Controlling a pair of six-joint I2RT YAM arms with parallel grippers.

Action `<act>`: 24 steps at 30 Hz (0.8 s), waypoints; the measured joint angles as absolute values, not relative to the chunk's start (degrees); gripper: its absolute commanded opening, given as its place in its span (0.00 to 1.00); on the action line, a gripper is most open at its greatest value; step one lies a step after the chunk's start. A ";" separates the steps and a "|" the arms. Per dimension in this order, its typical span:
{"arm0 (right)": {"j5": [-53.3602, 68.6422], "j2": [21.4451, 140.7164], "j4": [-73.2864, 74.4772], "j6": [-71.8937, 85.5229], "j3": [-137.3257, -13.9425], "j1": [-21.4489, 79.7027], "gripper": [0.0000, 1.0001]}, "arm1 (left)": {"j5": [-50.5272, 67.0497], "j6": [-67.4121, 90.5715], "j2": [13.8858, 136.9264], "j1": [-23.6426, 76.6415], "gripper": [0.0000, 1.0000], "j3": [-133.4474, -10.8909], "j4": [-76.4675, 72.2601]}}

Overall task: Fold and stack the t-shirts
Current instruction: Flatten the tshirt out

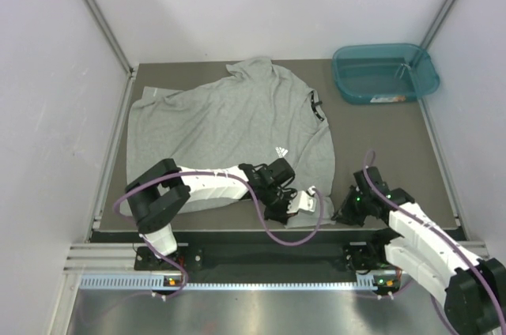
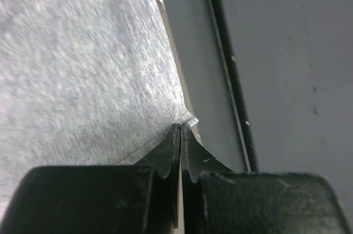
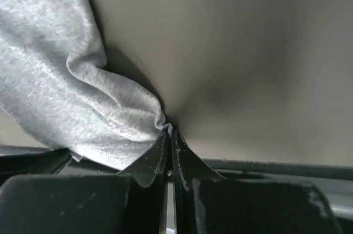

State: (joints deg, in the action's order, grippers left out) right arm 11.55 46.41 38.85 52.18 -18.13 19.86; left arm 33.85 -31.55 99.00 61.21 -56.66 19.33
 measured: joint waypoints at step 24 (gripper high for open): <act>7.14 39.24 48.10 59.99 -19.25 22.94 0.71 | 40.66 -37.52 97.41 56.93 0.78 -56.88 29.50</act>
